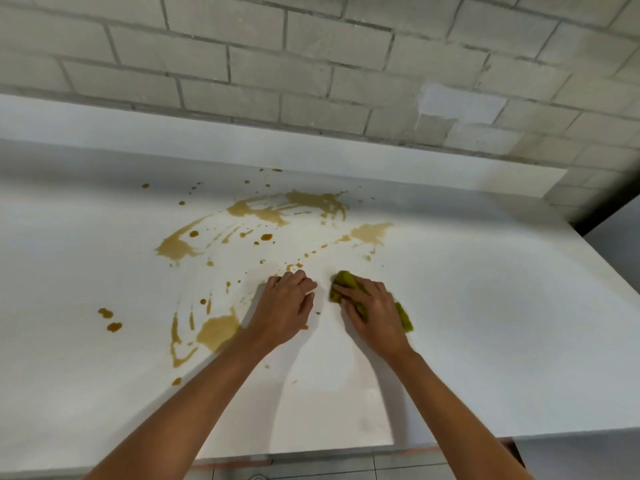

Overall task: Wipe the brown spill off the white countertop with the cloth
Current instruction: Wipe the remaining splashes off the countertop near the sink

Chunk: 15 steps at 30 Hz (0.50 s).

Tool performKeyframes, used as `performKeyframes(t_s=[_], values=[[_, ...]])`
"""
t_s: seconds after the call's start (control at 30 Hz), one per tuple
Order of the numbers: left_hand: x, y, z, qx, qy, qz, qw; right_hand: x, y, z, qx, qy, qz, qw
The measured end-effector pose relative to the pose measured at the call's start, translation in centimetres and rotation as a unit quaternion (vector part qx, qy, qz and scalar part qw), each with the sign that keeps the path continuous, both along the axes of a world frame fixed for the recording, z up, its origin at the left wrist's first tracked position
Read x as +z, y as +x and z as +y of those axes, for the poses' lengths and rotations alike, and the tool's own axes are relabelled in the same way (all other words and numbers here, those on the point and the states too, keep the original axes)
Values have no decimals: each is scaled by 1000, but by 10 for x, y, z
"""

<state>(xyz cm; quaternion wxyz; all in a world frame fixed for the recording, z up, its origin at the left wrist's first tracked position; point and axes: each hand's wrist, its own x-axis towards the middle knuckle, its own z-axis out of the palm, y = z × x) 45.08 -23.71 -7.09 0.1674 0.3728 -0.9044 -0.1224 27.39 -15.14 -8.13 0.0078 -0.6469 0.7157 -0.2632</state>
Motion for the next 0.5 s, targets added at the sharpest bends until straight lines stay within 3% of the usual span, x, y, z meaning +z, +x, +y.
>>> performKeyframes(t_s=[0.27, 0.33, 0.5], values=[[8, -6, -53, 47, 46, 52, 997, 0, -38, -34, -236, 25, -11, 971], [12, -15, -65, 52, 63, 46, 996, 3, -21, -50, -226, 32, -16, 973], [13, -34, -82, 51, 88, 8, 995, 5, 1, -23, -74, 14, -18, 997]])
